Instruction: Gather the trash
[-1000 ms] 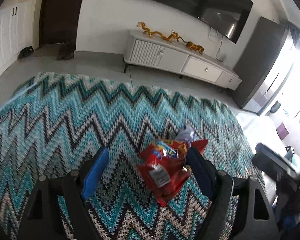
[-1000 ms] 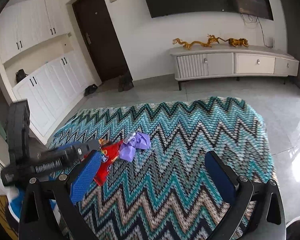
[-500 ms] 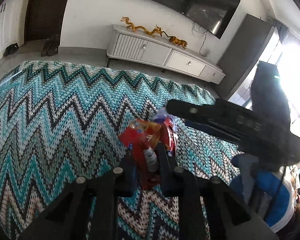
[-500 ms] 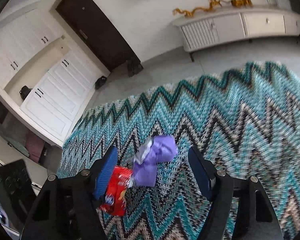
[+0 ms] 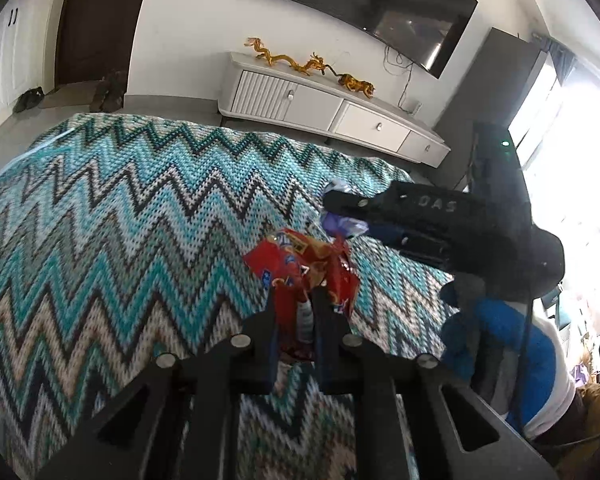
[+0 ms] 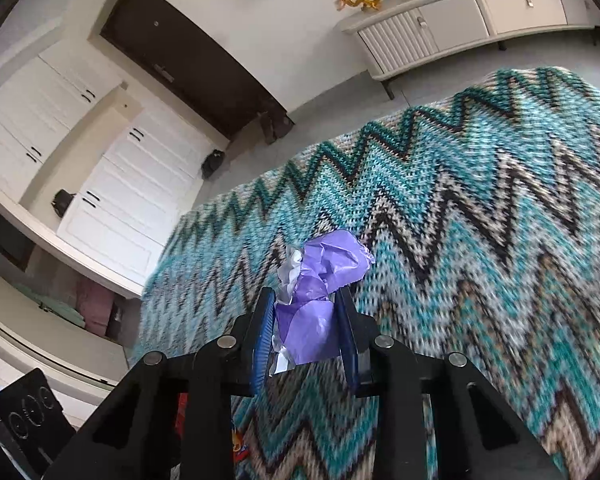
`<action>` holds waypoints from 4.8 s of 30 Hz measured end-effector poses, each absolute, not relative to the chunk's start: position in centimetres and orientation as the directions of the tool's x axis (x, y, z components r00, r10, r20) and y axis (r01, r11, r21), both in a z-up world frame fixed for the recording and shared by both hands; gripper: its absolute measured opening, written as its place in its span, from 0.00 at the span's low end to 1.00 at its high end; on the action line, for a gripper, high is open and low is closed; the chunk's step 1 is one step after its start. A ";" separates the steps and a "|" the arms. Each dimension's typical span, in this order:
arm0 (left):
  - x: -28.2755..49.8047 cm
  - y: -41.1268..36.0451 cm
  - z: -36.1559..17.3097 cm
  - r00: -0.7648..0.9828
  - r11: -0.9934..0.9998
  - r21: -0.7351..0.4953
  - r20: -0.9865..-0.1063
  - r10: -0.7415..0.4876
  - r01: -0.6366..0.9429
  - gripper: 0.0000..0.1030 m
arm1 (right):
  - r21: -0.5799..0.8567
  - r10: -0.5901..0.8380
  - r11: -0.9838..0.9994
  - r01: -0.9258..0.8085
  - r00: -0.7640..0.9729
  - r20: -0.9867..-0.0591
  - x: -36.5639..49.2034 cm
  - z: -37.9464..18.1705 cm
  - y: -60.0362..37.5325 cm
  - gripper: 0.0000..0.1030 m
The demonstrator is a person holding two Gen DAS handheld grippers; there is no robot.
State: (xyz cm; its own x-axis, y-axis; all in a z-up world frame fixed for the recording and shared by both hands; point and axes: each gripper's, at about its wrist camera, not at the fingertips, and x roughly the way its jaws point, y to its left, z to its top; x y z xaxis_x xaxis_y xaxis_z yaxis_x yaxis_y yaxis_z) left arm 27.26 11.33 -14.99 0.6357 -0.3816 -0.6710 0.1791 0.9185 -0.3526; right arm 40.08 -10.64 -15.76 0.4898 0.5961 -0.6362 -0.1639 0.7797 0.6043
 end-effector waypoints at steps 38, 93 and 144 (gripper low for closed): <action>4.3 2.5 0.5 0.827 0.982 -0.035 -0.534 -0.176 0.187 0.09 | 0.294 0.448 0.892 -0.342 0.753 -0.482 2.7 0.3 -23.2 0.29; 17.0 -43.2 -17.3 0.315 0.697 -0.094 -0.844 -0.435 0.711 0.45 | 0.376 0.067 0.835 0.402 0.604 -0.794 4.6 -24.3 -56.2 0.48; 8.4 4.5 -0.9 0.882 0.999 -0.018 -0.471 0.029 -0.042 0.79 | 0.020 0.025 1.000 -0.019 0.915 -0.403 3.1 3.3 -20.9 1.00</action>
